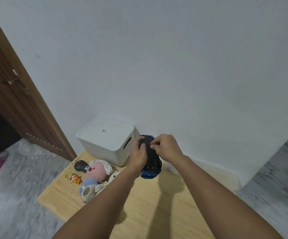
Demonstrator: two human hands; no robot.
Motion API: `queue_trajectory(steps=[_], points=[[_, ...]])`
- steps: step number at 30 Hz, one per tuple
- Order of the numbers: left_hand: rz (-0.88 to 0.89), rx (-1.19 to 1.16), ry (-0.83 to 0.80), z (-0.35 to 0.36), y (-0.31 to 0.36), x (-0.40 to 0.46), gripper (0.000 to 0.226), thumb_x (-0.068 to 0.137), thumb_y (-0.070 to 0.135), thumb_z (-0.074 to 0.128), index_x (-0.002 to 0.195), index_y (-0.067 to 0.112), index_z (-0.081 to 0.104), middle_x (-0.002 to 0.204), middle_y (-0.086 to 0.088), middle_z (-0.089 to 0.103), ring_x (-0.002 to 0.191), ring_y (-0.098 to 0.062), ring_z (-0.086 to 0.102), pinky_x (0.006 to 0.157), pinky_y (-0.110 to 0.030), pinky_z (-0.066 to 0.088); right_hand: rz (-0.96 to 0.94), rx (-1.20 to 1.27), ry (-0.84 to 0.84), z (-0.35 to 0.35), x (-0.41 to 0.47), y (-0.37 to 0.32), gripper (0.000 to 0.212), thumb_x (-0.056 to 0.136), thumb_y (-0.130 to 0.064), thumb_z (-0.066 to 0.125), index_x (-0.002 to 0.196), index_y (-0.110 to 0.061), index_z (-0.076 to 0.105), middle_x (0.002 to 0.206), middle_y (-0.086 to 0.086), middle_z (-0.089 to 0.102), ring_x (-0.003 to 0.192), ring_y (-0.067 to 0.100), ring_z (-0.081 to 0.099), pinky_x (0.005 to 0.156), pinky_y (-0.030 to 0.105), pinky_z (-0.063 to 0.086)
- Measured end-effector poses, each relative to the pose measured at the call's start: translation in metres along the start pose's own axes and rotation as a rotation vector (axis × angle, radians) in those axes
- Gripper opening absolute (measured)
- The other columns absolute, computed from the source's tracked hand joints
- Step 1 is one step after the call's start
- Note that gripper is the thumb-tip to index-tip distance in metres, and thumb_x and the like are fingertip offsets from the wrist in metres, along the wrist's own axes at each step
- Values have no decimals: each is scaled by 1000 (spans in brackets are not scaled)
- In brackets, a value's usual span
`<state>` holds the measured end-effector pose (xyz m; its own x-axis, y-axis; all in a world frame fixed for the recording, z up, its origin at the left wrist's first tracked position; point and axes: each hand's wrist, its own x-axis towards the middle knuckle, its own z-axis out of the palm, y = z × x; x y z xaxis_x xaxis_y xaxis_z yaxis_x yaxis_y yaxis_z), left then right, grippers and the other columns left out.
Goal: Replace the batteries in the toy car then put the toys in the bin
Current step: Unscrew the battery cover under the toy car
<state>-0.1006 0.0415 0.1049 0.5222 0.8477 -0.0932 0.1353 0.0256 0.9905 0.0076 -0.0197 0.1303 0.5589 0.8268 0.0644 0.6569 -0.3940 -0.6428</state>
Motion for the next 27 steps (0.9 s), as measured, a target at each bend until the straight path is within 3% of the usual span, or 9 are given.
queue_trajectory(steps=[4, 8, 10, 15, 21, 27], points=[[46, 82, 4, 0, -8, -3, 29, 100, 8, 35, 122, 20, 52, 106, 12, 55, 94, 0, 54, 70, -10, 42, 30, -65, 0, 10, -3, 1, 11, 90, -20, 63, 92, -18, 73, 95, 0, 70, 90, 20, 64, 79, 34, 52], [23, 104, -13, -1, -24, -3, 32, 100, 10, 35, 123, 23, 52, 122, 2, 55, 110, -14, 55, 96, -31, 47, -30, -276, -38, 22, -9, 3, 10, 92, -16, 53, 98, -18, 61, 107, 4, 59, 96, 26, 59, 80, 34, 44], [-8, 91, -33, -2, -31, -4, 32, 99, 11, 35, 120, 27, 52, 121, 1, 57, 110, -18, 57, 99, -40, 48, -54, -385, -68, 29, -12, 6, 17, 91, -12, 50, 107, -15, 56, 112, 7, 55, 101, 28, 56, 85, 37, 41], [-59, 52, -40, -1, -39, -11, 30, 98, 8, 35, 116, 25, 52, 112, 2, 60, 106, -20, 58, 96, -38, 49, -91, -493, -106, 45, -19, 17, 27, 85, -8, 48, 112, -10, 49, 114, 9, 51, 104, 30, 52, 84, 39, 39], [-98, 97, -13, -8, -52, -10, 28, 99, 11, 35, 119, 23, 52, 115, -1, 57, 101, -19, 57, 81, -31, 50, 57, -184, -143, 52, -21, 33, 14, 95, -12, 40, 105, -14, 51, 110, 7, 51, 101, 28, 54, 83, 36, 41], [-242, 87, -3, -20, -76, -13, 27, 101, 15, 35, 122, 24, 49, 114, -8, 54, 94, -27, 56, 70, -35, 50, 204, -209, -295, 79, -40, 77, 15, 96, -14, 37, 95, -12, 52, 101, 10, 57, 89, 29, 58, 78, 38, 49]])
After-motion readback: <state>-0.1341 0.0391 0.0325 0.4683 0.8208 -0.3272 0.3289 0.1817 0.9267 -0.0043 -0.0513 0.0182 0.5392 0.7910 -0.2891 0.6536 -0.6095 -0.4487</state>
